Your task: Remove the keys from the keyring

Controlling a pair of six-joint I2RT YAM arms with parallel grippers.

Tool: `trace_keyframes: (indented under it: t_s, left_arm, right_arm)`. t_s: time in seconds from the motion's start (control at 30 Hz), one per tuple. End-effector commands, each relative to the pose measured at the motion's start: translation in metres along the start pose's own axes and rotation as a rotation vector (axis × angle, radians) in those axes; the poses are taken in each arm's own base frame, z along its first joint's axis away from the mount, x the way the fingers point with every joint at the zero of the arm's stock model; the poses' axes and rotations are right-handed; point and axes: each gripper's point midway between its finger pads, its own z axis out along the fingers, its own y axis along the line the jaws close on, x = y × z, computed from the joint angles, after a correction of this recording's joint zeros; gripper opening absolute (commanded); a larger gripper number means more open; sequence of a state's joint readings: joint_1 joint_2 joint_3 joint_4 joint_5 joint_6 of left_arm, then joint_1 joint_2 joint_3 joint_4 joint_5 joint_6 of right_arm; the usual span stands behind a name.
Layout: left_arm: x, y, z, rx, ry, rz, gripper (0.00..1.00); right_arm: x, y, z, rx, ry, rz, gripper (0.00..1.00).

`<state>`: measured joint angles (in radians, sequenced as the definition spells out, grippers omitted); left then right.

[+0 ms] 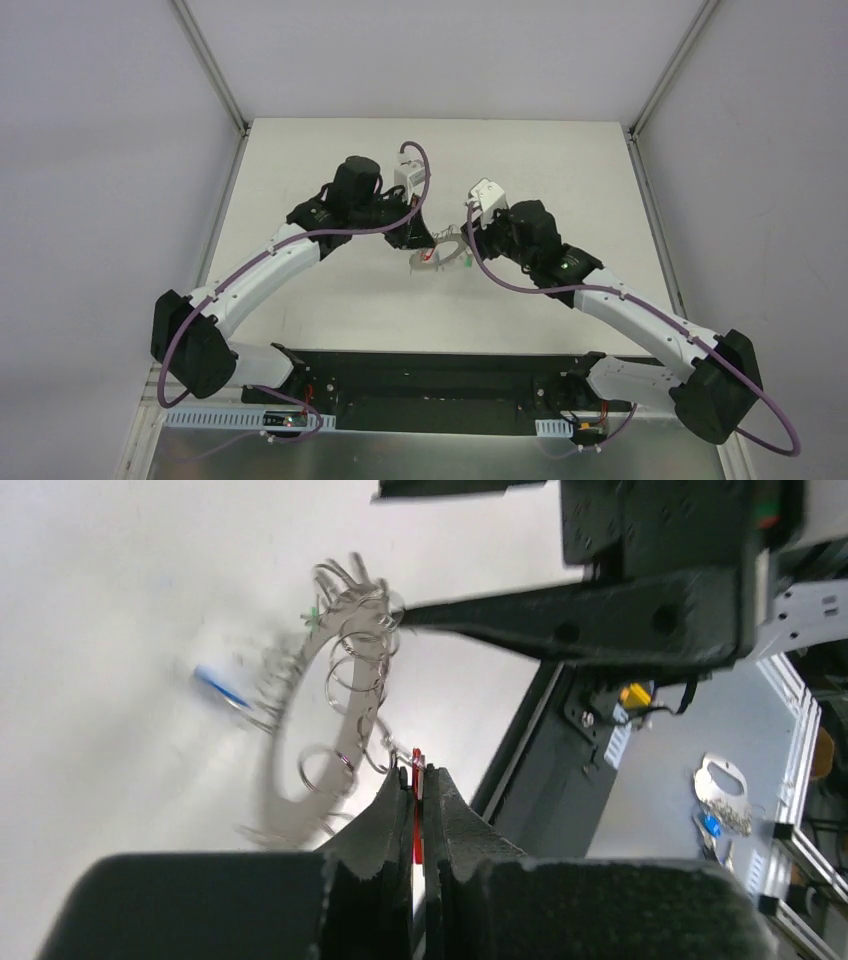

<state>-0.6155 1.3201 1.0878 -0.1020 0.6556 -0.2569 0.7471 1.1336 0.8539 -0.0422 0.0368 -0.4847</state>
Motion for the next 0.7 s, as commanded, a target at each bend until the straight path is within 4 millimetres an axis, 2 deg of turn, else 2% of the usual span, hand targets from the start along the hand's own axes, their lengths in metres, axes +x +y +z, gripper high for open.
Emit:
trace_keyframes:
  t_s: [0.0,0.03,0.13,0.2,0.3,0.53,0.57,0.67]
  left_arm:
    - [0.042,-0.011,-0.038,-0.068,0.272,-0.082,0.00]
    - [0.039,-0.015,-0.041,-0.058,0.291,-0.082,0.00]
    - [0.048,-0.023,-0.053,-0.036,0.394,-0.085,0.00]
    - [0.048,-0.023,-0.061,-0.050,0.450,-0.062,0.00]
    - [0.050,-0.020,-0.071,-0.075,0.544,-0.039,0.00]
    - [0.047,0.008,-0.081,-0.252,0.685,-0.005,0.00]
    - [0.044,0.011,-0.081,-0.275,0.690,0.008,0.00]
    - [0.031,0.015,-0.081,-0.331,0.693,0.057,0.00]
  right_arm:
    - [-0.023,0.014,-0.011,-0.065,-0.179,0.129,0.58]
    - [-0.021,0.019,-0.013,-0.085,-0.204,0.124,0.57]
    - [-0.019,0.035,-0.026,-0.169,-0.287,0.074,0.51]
    - [-0.022,0.053,-0.038,-0.274,-0.343,0.013,0.47]
    - [-0.034,0.065,-0.048,-0.347,-0.407,-0.001,0.45]
    - [-0.052,0.076,-0.047,-0.423,-0.475,-0.022,0.40]
    - [-0.054,0.076,-0.045,-0.418,-0.490,-0.028,0.35]
    - [-0.063,0.066,-0.039,-0.364,-0.528,0.038,0.35]
